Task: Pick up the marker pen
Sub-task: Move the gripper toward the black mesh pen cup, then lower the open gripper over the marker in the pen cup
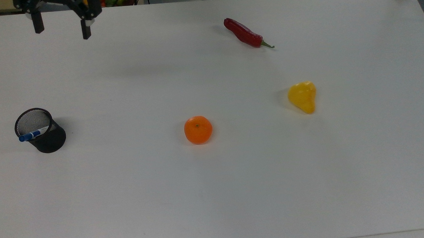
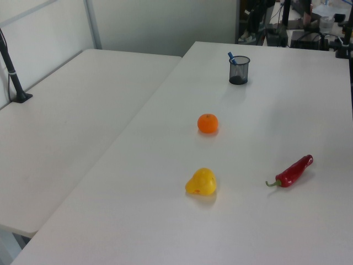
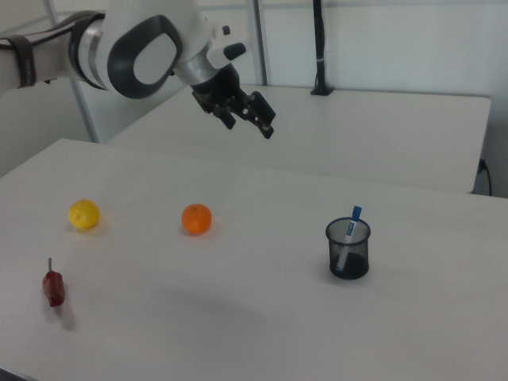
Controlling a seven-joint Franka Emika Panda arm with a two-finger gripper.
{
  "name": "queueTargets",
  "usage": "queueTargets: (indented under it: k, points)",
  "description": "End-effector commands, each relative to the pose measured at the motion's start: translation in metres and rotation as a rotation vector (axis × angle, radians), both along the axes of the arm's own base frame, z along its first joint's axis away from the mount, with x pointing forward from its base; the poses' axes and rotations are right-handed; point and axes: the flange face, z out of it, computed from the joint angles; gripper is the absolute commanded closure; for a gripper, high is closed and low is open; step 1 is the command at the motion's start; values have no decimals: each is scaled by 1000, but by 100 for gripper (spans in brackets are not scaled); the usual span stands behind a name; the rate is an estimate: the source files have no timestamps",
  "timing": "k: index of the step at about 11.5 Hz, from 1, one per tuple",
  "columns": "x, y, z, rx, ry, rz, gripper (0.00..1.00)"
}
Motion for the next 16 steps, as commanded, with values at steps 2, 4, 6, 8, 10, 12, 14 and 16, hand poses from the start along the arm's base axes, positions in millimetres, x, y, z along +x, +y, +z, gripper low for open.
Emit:
queueTargets:
  k: [2,4,6,8,10,12,14,16]
  points:
    - [24,-34,-30,-66,-70,-46,0]
    - [40,-49,-54,-99,-126,-69,0]
    - [53,-66,-85,-124,-141,-89,0]
    - [63,-80,-103,-146,-188,-108,0]
    - [76,-93,-128,-140,-209,-168,0]
    - [84,-99,-149,-147,-237,-188,3]
    - [88,-102,-172,-157,-233,-187,6]
    - [96,-101,-188,-164,-223,-180,14]
